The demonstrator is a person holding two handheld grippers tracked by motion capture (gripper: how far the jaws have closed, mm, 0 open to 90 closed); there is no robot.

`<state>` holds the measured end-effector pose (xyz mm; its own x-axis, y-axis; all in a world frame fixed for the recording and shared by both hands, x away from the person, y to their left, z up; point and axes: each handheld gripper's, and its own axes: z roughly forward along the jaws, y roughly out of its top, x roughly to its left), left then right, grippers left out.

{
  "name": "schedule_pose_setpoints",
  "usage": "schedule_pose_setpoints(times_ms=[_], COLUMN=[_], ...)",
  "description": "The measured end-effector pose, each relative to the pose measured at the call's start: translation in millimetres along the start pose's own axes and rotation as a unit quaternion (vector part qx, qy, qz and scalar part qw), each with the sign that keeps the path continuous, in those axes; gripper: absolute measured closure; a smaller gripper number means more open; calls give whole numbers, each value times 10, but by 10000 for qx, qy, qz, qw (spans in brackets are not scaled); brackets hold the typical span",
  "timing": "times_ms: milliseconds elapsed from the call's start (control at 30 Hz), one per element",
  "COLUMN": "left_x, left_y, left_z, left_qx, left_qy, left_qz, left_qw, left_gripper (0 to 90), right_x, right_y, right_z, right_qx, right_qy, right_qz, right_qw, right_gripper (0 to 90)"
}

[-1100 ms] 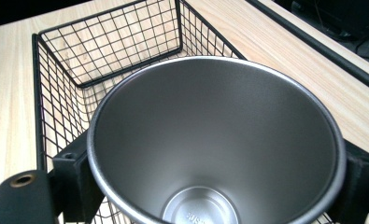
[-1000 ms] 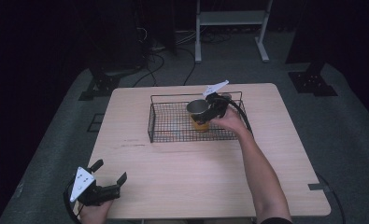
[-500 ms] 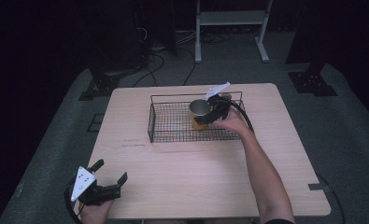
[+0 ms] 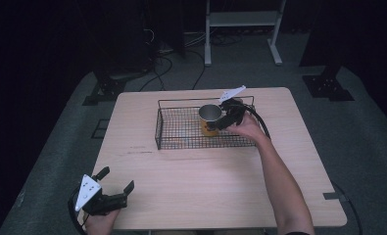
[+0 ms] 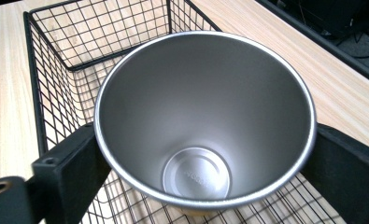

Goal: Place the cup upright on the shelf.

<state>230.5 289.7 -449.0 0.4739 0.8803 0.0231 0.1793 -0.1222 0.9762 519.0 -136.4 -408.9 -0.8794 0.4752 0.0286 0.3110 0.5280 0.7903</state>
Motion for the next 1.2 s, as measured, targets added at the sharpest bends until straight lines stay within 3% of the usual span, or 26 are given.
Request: schedule_pose_setpoints(times_ms=[667,1200], left_x=[-8,-32], left_y=[2,10], left_z=[12,25], left_qx=[3,8], left_qy=[-13,-4], left_qz=[26,24], left_qw=[10000,10000], left_gripper=[0,0], right_x=[8,80], right_y=[-32,-59], right_z=[-289,-551], right_qx=[-46,-306], right_qy=[-156,-25], right_qz=[-80,-76], right_qw=[9998,9995], right_gripper=[38,43])
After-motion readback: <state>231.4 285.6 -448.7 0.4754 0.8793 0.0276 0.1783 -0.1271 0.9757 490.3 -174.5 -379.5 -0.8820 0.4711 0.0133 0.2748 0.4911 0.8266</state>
